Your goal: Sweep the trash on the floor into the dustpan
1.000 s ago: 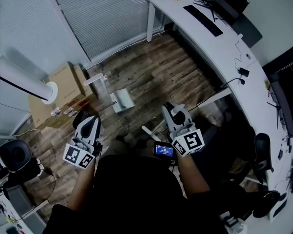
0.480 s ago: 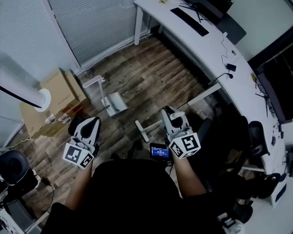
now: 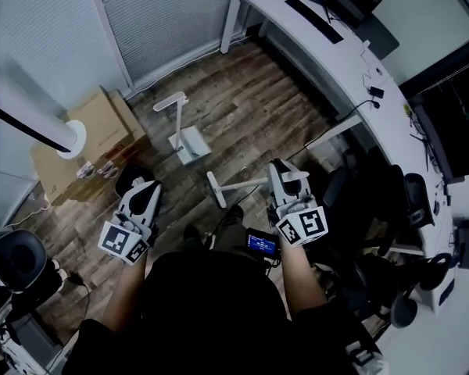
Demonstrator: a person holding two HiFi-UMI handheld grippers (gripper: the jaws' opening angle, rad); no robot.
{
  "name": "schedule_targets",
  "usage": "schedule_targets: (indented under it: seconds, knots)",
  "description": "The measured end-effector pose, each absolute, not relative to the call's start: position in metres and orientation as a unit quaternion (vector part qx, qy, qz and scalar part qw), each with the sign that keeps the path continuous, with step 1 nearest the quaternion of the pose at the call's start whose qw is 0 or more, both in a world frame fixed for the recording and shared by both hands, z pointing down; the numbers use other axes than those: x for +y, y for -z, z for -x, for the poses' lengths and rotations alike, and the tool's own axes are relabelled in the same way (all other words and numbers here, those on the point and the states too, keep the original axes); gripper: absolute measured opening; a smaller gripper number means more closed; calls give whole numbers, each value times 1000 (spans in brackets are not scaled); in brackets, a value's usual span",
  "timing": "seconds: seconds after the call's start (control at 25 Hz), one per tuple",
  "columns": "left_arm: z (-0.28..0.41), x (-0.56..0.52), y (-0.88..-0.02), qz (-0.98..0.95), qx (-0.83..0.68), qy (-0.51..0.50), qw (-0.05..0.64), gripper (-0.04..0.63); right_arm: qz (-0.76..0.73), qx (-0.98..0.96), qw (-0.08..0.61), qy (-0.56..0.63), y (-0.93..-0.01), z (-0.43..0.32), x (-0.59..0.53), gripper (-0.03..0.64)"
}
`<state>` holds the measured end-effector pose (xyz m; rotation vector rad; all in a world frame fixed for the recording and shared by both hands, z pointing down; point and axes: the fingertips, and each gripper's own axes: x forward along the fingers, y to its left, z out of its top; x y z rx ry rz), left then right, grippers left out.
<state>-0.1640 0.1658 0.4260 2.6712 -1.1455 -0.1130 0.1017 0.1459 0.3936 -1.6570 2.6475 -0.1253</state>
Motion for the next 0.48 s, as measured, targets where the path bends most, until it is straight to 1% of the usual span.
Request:
schedule_targets:
  seconds: [0.32, 0.48]
  knots:
    - [174, 187, -435, -919, -363, 46, 147, -5, 536, 840, 0, 79, -419, -69, 185, 49]
    - [162, 186, -444, -926, -338, 49, 161, -5, 528, 844, -7, 88, -422, -61, 198, 49]
